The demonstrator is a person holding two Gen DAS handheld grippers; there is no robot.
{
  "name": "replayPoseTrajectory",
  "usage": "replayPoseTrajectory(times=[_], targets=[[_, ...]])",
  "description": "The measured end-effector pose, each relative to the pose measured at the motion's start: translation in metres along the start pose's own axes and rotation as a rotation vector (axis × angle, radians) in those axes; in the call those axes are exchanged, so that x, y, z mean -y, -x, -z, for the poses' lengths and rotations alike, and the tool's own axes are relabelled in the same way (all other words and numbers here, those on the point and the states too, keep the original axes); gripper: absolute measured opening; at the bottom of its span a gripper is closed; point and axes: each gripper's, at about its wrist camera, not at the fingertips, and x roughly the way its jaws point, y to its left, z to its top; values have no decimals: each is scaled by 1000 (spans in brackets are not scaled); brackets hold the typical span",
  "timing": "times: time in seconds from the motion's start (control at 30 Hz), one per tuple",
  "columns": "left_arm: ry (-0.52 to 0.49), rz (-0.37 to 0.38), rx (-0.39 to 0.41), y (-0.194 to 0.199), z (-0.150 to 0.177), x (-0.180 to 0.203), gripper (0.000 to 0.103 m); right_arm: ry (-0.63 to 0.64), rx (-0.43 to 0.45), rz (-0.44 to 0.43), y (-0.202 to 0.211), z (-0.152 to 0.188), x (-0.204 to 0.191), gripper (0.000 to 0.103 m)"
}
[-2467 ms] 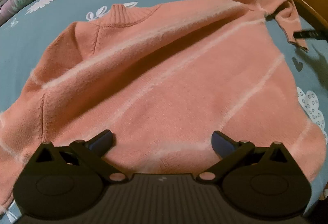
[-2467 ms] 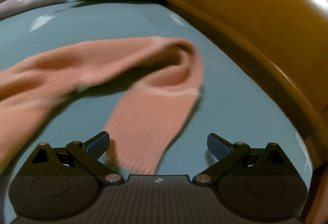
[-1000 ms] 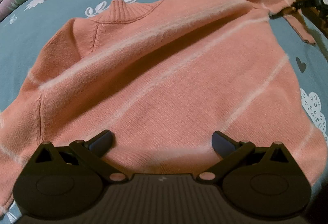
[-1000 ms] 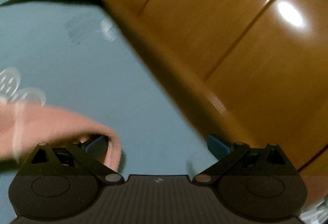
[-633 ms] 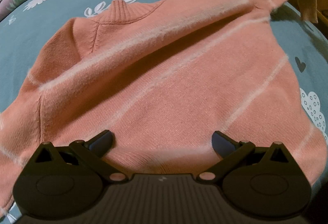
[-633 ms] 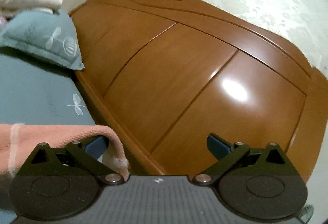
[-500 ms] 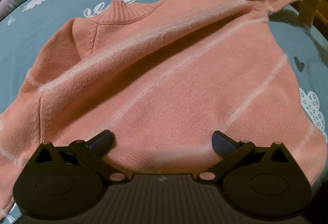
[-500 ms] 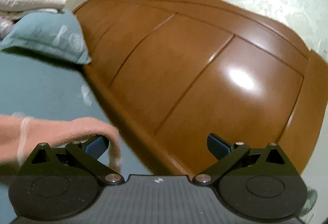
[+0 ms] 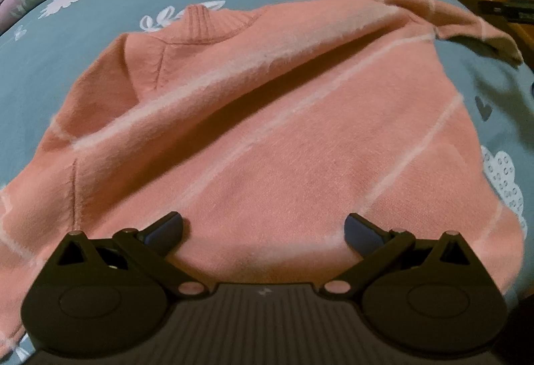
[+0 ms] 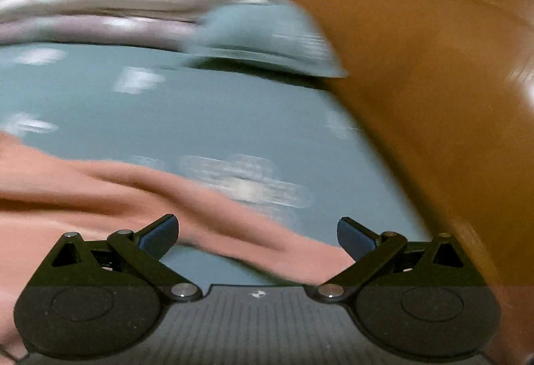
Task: Fold clothes
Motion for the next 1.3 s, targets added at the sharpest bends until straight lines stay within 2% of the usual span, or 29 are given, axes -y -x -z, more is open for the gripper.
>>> replayPoseTrajectory(times=[0.07,0.17,0.27,0.33,0.4,0.5,0.63,0.8,0.87,0.93,1.17,1.3], targets=[[13,10,14,3,4,-6,102,19,18,-168,-10,-12,-37,103],[33,25,36,7,10,-15,102,41,8,-353,-27,-26,-91,103],[52,40,57,10,16,-25,102,54,-56,-486,-50,-28,-132,103],[49,50,75,14,21,-27,102,53,-147,-528,-61,-16,-149,103],[51,67,93,16,26,-29,102,32,-241,-536,-61,7,-158,103],[74,106,101,24,30,-36,102,50,-196,-509,-45,30,-157,103],[104,157,128,42,19,-55,102,6,-205,-498,-47,30,-154,103],[72,126,227,61,-14,-87,102,-13,-216,-479,-47,33,-161,103],[41,97,253,60,-30,-97,102,10,-211,-474,-47,35,-164,103],[17,102,264,51,-48,-108,102,14,-206,-472,-46,35,-164,103],[66,289,160,-9,-97,-140,102,16,-200,-467,-45,36,-164,103],[152,478,53,-45,-103,-154,100,19,-195,-472,-46,36,-163,103]])
